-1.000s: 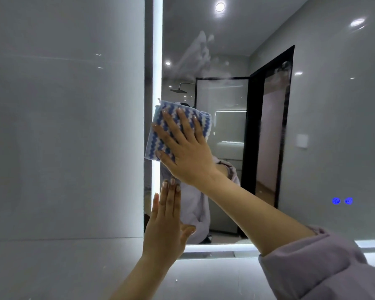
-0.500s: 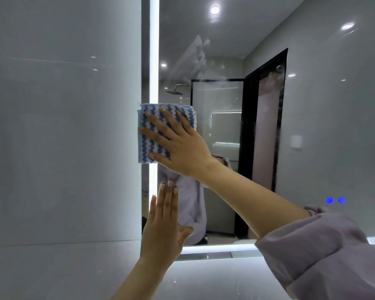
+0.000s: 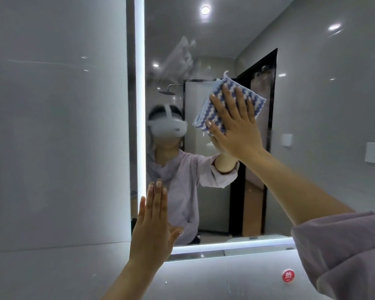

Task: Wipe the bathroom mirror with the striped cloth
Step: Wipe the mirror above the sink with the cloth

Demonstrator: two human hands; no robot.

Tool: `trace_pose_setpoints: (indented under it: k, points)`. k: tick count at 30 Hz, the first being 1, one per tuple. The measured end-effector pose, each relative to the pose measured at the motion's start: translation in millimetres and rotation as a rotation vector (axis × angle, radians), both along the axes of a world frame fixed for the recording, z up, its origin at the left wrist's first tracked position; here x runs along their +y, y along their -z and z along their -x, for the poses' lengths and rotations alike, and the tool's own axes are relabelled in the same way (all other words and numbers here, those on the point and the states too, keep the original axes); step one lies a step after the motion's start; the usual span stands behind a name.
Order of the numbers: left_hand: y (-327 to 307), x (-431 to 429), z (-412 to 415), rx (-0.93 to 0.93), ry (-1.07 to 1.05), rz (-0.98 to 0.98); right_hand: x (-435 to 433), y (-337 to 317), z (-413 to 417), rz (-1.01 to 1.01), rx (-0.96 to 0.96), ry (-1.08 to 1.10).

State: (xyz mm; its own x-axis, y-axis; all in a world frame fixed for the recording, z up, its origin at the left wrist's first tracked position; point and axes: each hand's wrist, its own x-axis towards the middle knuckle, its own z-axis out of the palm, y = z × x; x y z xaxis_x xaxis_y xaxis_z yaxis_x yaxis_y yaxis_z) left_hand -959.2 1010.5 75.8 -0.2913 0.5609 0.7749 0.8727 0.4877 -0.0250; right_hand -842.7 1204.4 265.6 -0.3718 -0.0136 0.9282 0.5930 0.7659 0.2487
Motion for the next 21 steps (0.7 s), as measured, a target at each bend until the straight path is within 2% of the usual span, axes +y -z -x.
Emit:
trace_pose_setpoints:
  k: [10,15,21]
  points:
    - [-0.4,-1.9,-2.7,0.009,0.006,0.000,53.7,27.3,-55.4,0.199,0.206,0.064]
    - [-0.7,-1.4,-3.0,-0.003,0.009,0.002,71.4,43.4,-83.1,0.363,0.327,0.079]
    - [-2.0,-3.6,-5.4,-0.010,0.023,-0.003,67.6,47.8,-84.0,0.398,0.371,0.110]
